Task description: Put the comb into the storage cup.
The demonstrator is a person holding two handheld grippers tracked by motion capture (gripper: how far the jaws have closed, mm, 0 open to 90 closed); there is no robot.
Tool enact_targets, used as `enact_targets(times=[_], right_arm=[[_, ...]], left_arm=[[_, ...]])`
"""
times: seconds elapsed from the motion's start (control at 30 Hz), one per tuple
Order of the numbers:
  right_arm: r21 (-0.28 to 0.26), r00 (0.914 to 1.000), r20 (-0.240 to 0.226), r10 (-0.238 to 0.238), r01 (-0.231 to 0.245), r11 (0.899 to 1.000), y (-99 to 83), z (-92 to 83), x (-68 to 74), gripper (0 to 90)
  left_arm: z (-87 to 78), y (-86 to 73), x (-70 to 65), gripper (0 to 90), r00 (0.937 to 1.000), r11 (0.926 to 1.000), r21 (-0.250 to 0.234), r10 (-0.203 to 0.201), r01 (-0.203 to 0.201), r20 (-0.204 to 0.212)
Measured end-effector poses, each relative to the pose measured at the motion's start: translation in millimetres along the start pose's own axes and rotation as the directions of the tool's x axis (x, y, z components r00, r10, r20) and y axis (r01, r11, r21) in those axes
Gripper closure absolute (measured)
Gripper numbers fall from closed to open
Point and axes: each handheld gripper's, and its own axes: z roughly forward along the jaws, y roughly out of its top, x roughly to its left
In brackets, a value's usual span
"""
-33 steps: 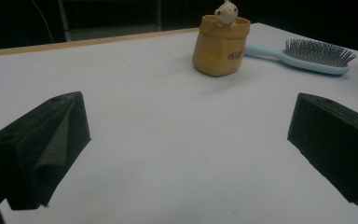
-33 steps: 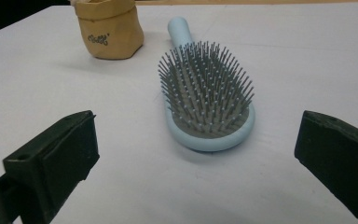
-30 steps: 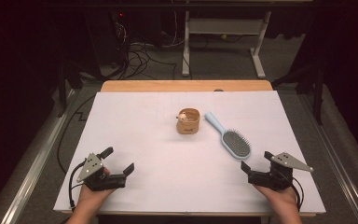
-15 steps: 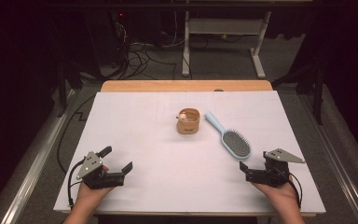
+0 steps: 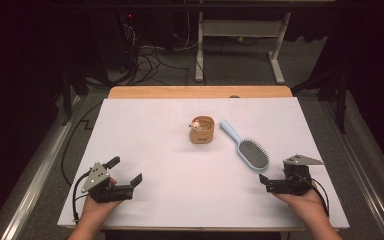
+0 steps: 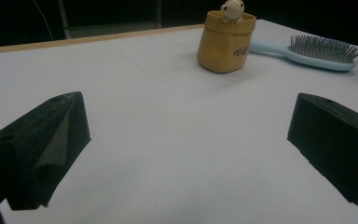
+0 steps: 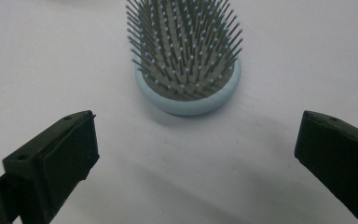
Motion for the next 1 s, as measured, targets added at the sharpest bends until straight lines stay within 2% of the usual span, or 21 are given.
enact_targets(times=[0.13, 0.3, 0.57, 0.73, 0.93, 1.0], right_arm=[[0.04, 0.9992, 0.004, -0.039, 0.039, 0.998, -0.6, 3.3, 3.0, 0.1], [0.088, 0.9977, -0.025, -0.062, 0.064, 0.994, -2.5, 6.2, 5.3, 0.1], [0.165, 0.9935, -0.054, -0.1, 0.108, 0.98, 2.2, 3.5, 5.3, 0.1], [0.196, 0.9925, -0.07, -0.101, 0.113, 0.974, 6.8, 0.8, 4.0, 0.1], [0.21, 0.9902, -0.08, -0.115, 0.13, 0.969, 16.5, -2.1, 4.5, 0.1], [0.221, 0.9877, -0.087, -0.13, 0.146, 0.964, 20.9, -2.4, 4.9, 0.1]], left_arm=[[-0.2, 0.4, -1.8, 0.1, 0.9999, 0.9999, -0.01, 0.008, -0.008, 0.009], [-0.3, 0.4, -3.4, 0.1, 0.9998, 0.9998, -0.013, 0.014, -0.014, 0.016], [-0.5, 0.2, -3.9, 0.1, 0.9997, 0.9997, -0.017, 0.017, -0.016, 0.018], [1.1, -0.2, -3.7, 0.1, 0.9998, 0.9999, -0.007, 0.015, -0.015, 0.015], [2.2, 0.0, -5.6, 0.1, 0.9997, 0.9998, -0.009, 0.017, -0.017, 0.019], [1.7, -0.1, -5.0, 0.1, 0.9997, 0.9998, -0.009, 0.016, -0.016, 0.02]])
